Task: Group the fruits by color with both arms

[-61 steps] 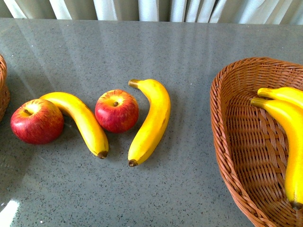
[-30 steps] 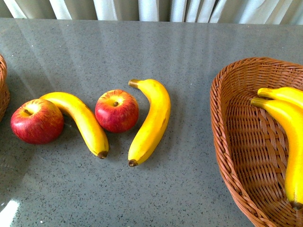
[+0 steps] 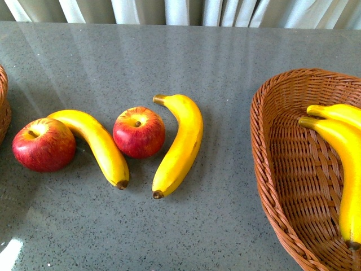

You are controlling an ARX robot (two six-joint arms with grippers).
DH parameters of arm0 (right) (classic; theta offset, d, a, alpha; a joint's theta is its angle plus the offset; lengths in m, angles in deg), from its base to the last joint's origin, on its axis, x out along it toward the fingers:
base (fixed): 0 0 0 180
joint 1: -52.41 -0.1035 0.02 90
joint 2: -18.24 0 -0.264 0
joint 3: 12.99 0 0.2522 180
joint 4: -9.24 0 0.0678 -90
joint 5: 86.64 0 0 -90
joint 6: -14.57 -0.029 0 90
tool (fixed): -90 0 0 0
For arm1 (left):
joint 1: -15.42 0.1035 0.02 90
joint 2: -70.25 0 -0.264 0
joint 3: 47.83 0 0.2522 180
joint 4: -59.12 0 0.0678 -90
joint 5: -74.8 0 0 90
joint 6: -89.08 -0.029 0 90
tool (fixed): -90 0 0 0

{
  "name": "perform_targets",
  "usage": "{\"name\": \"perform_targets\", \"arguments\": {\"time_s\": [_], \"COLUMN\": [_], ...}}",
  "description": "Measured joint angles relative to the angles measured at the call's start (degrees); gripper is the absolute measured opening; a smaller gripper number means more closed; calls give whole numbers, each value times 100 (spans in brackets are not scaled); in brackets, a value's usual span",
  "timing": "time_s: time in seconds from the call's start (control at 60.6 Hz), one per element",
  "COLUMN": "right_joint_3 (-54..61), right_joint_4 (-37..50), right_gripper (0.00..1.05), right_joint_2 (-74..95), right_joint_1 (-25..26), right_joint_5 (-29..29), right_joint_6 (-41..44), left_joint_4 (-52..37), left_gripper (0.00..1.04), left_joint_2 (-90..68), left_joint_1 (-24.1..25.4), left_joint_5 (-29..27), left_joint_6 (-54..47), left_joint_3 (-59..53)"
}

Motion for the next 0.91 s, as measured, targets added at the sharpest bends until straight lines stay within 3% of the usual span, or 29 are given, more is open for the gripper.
{"name": "perform_targets", "arguments": {"time_s": [0.214, 0.346, 0.544, 0.676, 0.907], "right_joint_3": [0, 0, 0, 0, 2], "right_joint_4": [0, 0, 0, 0, 0], "right_gripper": [96, 96, 96, 96, 96], "right_joint_2": [0, 2, 2, 2, 2], "right_joint_1": [0, 0, 0, 0, 0], "right_joint_5": [0, 0, -2, 0, 0], "right_joint_6": [0, 0, -2, -2, 0], "left_joint_4": [-1027, -1987, -1930, -1779, -1633], "left_gripper": [96, 96, 96, 96, 96], "left_joint_2": [-1958, -3650, -5869, -6516, -7079], "left_joint_1": [-645, -1357, -2435, -2710, -2734], "left_joint_5": [-289, -492, -960, -1132, -1307], "left_joint_6": [562, 813, 1886, 2326, 2557], "left_joint_3": [741, 1427, 2448, 2741, 2892]}}
